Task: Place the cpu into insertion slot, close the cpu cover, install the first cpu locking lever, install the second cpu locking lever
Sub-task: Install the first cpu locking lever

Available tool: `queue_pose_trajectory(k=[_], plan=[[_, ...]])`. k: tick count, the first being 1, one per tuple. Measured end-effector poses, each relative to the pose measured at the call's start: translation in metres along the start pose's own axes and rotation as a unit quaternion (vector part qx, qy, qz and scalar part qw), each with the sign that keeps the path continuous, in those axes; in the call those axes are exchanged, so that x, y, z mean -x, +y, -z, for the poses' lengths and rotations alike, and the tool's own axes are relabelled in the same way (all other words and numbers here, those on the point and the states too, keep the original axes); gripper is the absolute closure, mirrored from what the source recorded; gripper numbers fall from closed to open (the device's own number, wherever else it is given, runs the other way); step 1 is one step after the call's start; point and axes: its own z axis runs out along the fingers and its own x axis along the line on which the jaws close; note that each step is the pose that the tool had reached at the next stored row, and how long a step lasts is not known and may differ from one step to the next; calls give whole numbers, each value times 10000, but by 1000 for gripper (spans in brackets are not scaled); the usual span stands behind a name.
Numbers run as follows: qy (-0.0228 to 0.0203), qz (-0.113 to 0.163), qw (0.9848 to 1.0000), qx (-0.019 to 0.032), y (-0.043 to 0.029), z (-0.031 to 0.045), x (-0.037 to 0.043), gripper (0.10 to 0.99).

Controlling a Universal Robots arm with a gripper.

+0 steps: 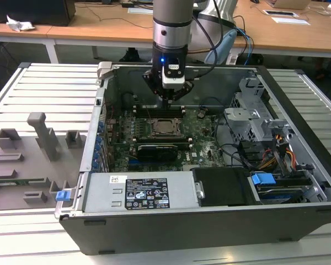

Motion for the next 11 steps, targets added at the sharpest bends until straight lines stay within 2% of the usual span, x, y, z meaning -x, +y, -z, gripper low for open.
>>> queue_pose_trajectory(k=[3,6,8,9,10,11], plan=[[8,362,9993,1,0,-8,0,980],[20,770,9970,2,0,-15,0,980],[34,1328,9911,5,0,-20,0,980],[42,1571,9876,7,0,-24,0,980],[49,1866,9824,8,0,-27,0,980],[53,2078,9782,10,0,-30,0,980]])
